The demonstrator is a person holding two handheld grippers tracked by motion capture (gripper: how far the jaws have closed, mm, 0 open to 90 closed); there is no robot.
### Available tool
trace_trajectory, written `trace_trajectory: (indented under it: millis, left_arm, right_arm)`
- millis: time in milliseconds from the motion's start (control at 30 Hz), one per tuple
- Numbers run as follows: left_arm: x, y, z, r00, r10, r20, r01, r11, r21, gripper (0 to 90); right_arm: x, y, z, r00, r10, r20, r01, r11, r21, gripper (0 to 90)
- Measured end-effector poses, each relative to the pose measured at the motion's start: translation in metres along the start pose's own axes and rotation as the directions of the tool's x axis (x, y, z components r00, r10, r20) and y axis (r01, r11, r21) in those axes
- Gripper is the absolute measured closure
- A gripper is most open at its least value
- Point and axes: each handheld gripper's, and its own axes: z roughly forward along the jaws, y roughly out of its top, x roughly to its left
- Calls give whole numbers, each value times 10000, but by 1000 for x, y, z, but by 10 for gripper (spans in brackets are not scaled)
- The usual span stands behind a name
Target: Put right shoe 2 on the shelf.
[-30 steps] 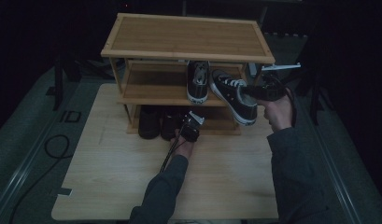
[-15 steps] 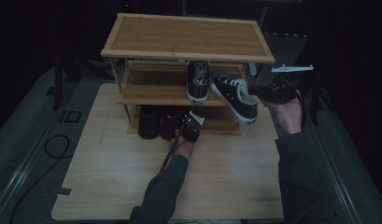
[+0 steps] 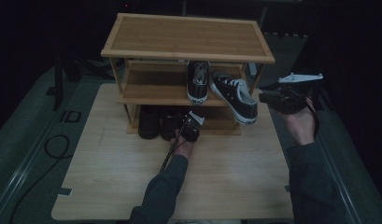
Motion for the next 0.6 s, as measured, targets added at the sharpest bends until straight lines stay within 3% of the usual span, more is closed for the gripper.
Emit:
trace_trajectory:
  millis: [200, 600]
  left_arm:
    - [0, 0, 0, 10000, 30, -56, -30, 10000, 6, 900]
    - [0, 0, 0, 10000, 8, -75, -8, 10000, 3, 900]
  right_arm:
    - [7, -19, -12, 9996, -277, -35, 278, 9995, 136, 898]
    - [31, -44, -24, 9943, -893, -582, 911, 9954, 305, 900]
